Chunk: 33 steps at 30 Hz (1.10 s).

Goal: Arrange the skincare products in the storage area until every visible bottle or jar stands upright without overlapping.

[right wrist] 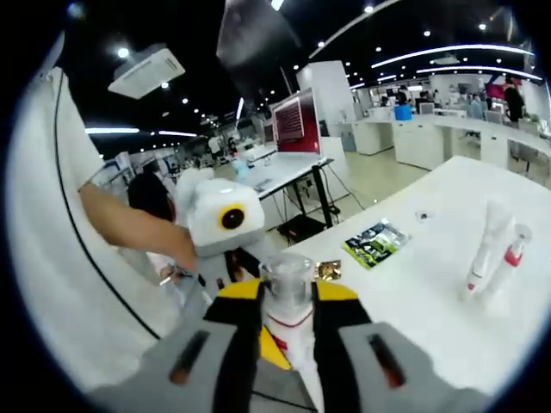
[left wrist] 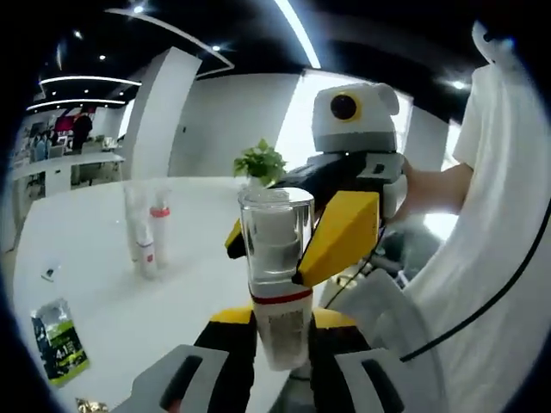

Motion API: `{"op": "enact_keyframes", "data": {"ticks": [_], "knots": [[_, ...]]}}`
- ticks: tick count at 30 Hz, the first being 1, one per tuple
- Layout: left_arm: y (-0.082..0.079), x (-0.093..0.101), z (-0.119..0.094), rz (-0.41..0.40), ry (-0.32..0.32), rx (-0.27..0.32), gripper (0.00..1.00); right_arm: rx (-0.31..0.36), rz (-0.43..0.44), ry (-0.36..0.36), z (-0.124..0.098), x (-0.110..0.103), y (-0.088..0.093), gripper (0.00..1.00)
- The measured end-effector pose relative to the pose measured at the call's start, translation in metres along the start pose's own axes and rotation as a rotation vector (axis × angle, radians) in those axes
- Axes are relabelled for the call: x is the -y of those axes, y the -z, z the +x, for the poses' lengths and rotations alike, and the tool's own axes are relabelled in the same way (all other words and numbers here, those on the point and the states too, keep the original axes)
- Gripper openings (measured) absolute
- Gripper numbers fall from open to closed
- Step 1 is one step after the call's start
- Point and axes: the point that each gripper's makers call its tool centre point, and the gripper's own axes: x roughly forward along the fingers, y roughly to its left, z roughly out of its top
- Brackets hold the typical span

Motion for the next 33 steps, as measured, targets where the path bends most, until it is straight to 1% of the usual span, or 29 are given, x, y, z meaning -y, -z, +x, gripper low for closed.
{"op": "enact_keyframes", "data": {"ticks": [1, 2, 3, 4, 5, 6, 7, 8, 9, 10, 11, 12, 13, 15, 17, 18, 19, 20, 21, 22, 24, 26, 29, 32, 33], "knots": [[0.0, -0.001, 0.0, -0.005, -0.006, 0.0, 0.23, 0.006, 0.003, 0.008, 0.0, 0.002, 0.0, 0.21], [0.001, -0.006, 0.0, -0.012, -0.034, -0.002, 0.23, 0.017, 0.011, 0.032, 0.0, 0.005, -0.001, 0.21], [0.001, -0.007, 0.0, -0.015, -0.042, -0.004, 0.23, 0.018, 0.011, 0.038, 0.0, 0.006, -0.001, 0.21], [0.005, -0.011, -0.001, -0.032, -0.07, -0.013, 0.26, 0.034, 0.017, 0.058, -0.001, 0.009, -0.002, 0.21], [0.007, -0.013, -0.001, -0.037, -0.084, -0.019, 0.29, 0.04, 0.02, 0.064, -0.001, 0.011, -0.002, 0.21], [0.011, -0.019, -0.002, -0.037, -0.123, -0.029, 0.33, 0.045, 0.023, 0.07, -0.002, 0.012, -0.003, 0.21], [0.019, -0.031, -0.007, -0.005, -0.201, -0.062, 0.36, 0.065, 0.016, 0.118, -0.004, 0.021, -0.005, 0.21], [0.024, -0.036, -0.009, -0.014, -0.231, -0.086, 0.37, 0.065, 0.023, 0.13, -0.005, 0.024, -0.004, 0.21], [0.032, -0.045, -0.015, -0.032, -0.292, -0.126, 0.39, 0.073, 0.029, 0.155, -0.006, 0.031, -0.004, 0.21], [0.037, -0.052, -0.019, -0.025, -0.335, -0.154, 0.43, 0.076, 0.032, 0.157, -0.007, 0.034, -0.004, 0.22], [0.043, -0.062, -0.027, 0.004, -0.404, -0.192, 0.45, 0.083, 0.047, 0.169, -0.007, 0.04, -0.004, 0.22], [0.046, -0.065, -0.03, 0.021, -0.426, -0.208, 0.45, 0.083, 0.052, 0.181, -0.008, 0.045, -0.003, 0.22], [0.054, -0.073, -0.04, 0.053, -0.485, -0.254, 0.45, 0.083, 0.051, 0.186, -0.008, 0.046, -0.003, 0.22], [0.063, -0.081, -0.051, 0.07, -0.547, -0.303, 0.47, 0.081, 0.044, 0.218, -0.009, 0.059, -0.002, 0.22], [0.076, -0.088, -0.064, 0.107, -0.612, -0.369, 0.5, 0.081, 0.049, 0.237, -0.01, 0.069, -0.002, 0.22], [0.08, -0.089, -0.066, 0.114, -0.624, -0.387, 0.51, 0.082, 0.05, 0.244, -0.01, 0.072, -0.002, 0.22], [0.092, -0.091, -0.07, 0.131, -0.63, -0.436, 0.51, 0.084, 0.044, 0.272, -0.012, 0.083, -0.003, 0.22], [0.1, -0.09, -0.073, 0.109, -0.64, -0.46, 0.52, 0.083, 0.045, 0.279, -0.012, 0.086, -0.002, 0.22], [0.104, -0.091, -0.071, 0.083, -0.649, -0.426, 0.51, 0.084, 0.055, 0.293, -0.013, 0.094, -0.002, 0.22], [0.111, -0.092, -0.072, 0.077, -0.656, -0.425, 0.51, 0.089, 0.065, 0.31, -0.014, 0.102, -0.002, 0.22], [0.12, -0.093, -0.077, 0.076, -0.692, -0.456, 0.51, 0.095, 0.078, 0.33, -0.016, 0.115, -0.003, 0.22], [0.13, -0.094, -0.078, 0.133, -0.696, -0.512, 0.48, 0.103, 0.09, 0.351, -0.018, 0.127, -0.003, 0.22], [0.136, -0.098, -0.077, 0.141, -0.71, -0.524, 0.44, 0.108, 0.116, 0.372, -0.019, 0.141, -0.003, 0.22], [0.141, -0.104, -0.081, 0.134, -0.739, -0.552, 0.4, 0.107, 0.135, 0.408, -0.021, 0.162, 0.0, 0.22], [0.14, -0.104, -0.081, 0.135, -0.738, -0.545, 0.39, 0.109, 0.138, 0.419, -0.022, 0.169, 0.001, 0.22]]}}
